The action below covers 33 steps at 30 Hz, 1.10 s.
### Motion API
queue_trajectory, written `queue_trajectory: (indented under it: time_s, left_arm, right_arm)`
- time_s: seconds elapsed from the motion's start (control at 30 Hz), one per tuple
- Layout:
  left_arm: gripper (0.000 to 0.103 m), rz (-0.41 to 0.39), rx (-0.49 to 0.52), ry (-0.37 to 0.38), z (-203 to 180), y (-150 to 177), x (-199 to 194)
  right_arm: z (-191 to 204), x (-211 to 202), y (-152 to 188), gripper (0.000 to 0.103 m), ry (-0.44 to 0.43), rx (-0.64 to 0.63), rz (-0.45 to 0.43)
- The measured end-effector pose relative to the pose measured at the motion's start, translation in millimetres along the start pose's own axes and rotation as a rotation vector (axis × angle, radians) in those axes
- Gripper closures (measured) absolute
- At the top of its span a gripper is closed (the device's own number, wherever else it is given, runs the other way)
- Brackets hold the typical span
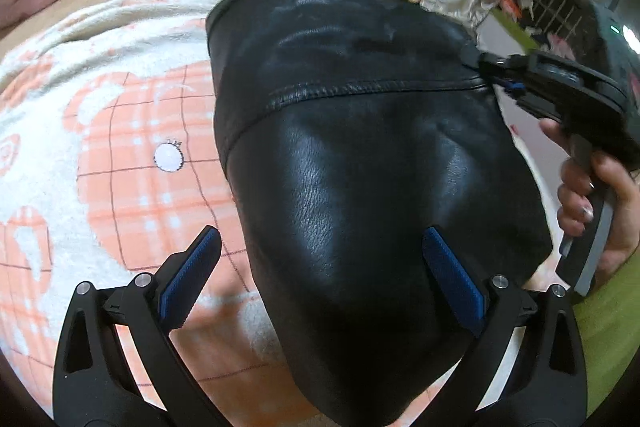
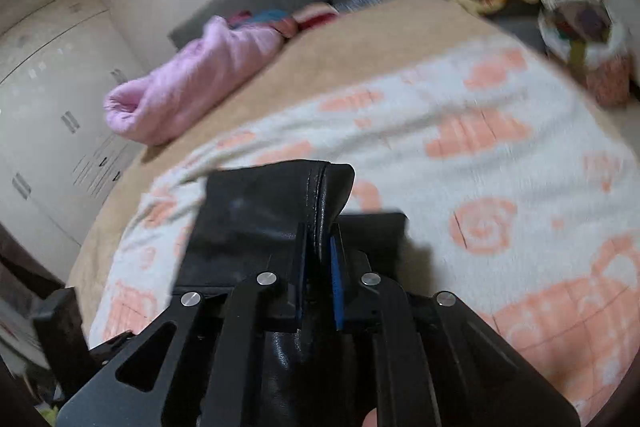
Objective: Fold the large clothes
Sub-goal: 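Press and square the folded jacket's edges with both grippers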
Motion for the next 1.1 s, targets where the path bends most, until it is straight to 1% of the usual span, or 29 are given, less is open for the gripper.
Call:
queue_trajectory:
  time_s: [0.07, 0.1, 0.17, 0.23, 0.33, 0.37, 0.4, 0.47, 0.53, 0.57, 0.63, 0.67, 0.7, 0.77, 0.8, 0.83, 1.0, 1.1]
  left_arm:
    - [0.008, 0.012, -0.002, 0.010, -0.8, 1.8, 4.9]
    - [0.008, 0.020, -0.013, 0.019, -0.6, 2.3, 6.8]
    - [0.008, 0.024, -0.009, 0.021, -1.7, 3.0, 9.3]
    - [0.008, 0.020, 0.000, 0.013, -3.4, 2.9, 9.7]
    - [0.008, 0.018, 0.007, 0.007, -6.1, 2.3, 8.3]
    - [0.008, 0.016, 0.007, 0.006, -6.3, 2.3, 8.1]
    - [0.008, 0.014, 0.006, 0.005, -6.3, 2.1, 7.4]
    - [0.008, 0.013, 0.002, 0.005, -5.4, 3.6, 5.3]
    - [0.008, 0.013, -0.001, 0.007, -5.1, 3.0, 5.6]
    - [0.008, 0.011, -0.003, 0.007, -3.6, 2.5, 4.6]
    - [0.008, 0.010, -0.006, 0.008, -2.4, 1.4, 3.5]
    - [0.008, 0.011, -0.007, 0.010, -1.1, 1.0, 3.3]
    - [0.008, 0.011, -0.009, 0.011, -1.2, 0.3, 2.7]
    - [0.009, 0.010, -0.012, 0.012, -0.5, -0.5, 1.5]
    - [0.009, 0.011, -0.013, 0.013, -0.1, -0.9, 0.8]
    - [0.009, 0.012, -0.014, 0.013, 0.5, -1.3, 0.0]
    - [0.009, 0.012, -0.029, 0.020, 5.4, -1.7, -5.3]
    - [0.009, 0.017, -0.053, 0.033, 10.6, -2.1, -7.7]
  right_arm:
    - [-16.5, 14.5, 15.0, 0.091, 0.005, 0.043, 0.037]
    - [-20.1, 17.8, 19.7, 0.087, 0.013, 0.047, 0.042]
    - [-27.4, 23.9, 27.5, 0.083, 0.027, 0.074, 0.050]
    - [-31.5, 27.5, 34.0, 0.078, 0.022, 0.106, 0.060]
    - [-30.6, 24.1, 36.0, 0.073, 0.011, 0.114, 0.053]
    - [-31.1, 22.0, 37.4, 0.060, 0.014, 0.122, 0.056]
    - [-31.5, 18.3, 38.1, 0.049, 0.029, 0.124, 0.062]
    - [-31.2, 10.7, 39.8, 0.041, 0.042, 0.115, 0.057]
    - [-27.6, 1.7, 42.8, 0.039, 0.032, 0.104, 0.050]
    - [-26.2, -1.3, 45.0, 0.032, 0.027, 0.099, 0.054]
    - [-22.1, -11.6, 52.0, 0.026, 0.017, 0.095, 0.053]
    - [-21.0, -14.3, 54.2, 0.019, 0.009, 0.098, 0.052]
    - [-19.3, -18.8, 58.1, 0.016, -0.005, 0.104, 0.054]
    - [-16.5, -26.1, 62.6, 0.015, -0.027, 0.117, 0.049]
    - [-14.6, -30.4, 65.7, 0.011, -0.047, 0.125, 0.045]
    - [-12.5, -34.2, 69.1, 0.010, -0.068, 0.131, 0.043]
    - [-2.6, -45.1, 84.1, 0.010, -0.125, 0.151, 0.056]
    - [1.9, -50.6, 91.0, 0.013, -0.111, 0.145, 0.062]
Point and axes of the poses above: each gripper's, at about its wrist camera, not at the fingertips, and x roughly the way its jaws point, z to its left, y to its underside, the point moved 4 cm from there along x, roughly the way its jaws point, and after that the axes turned 15 degrees about -x, right-handed, at the moved point
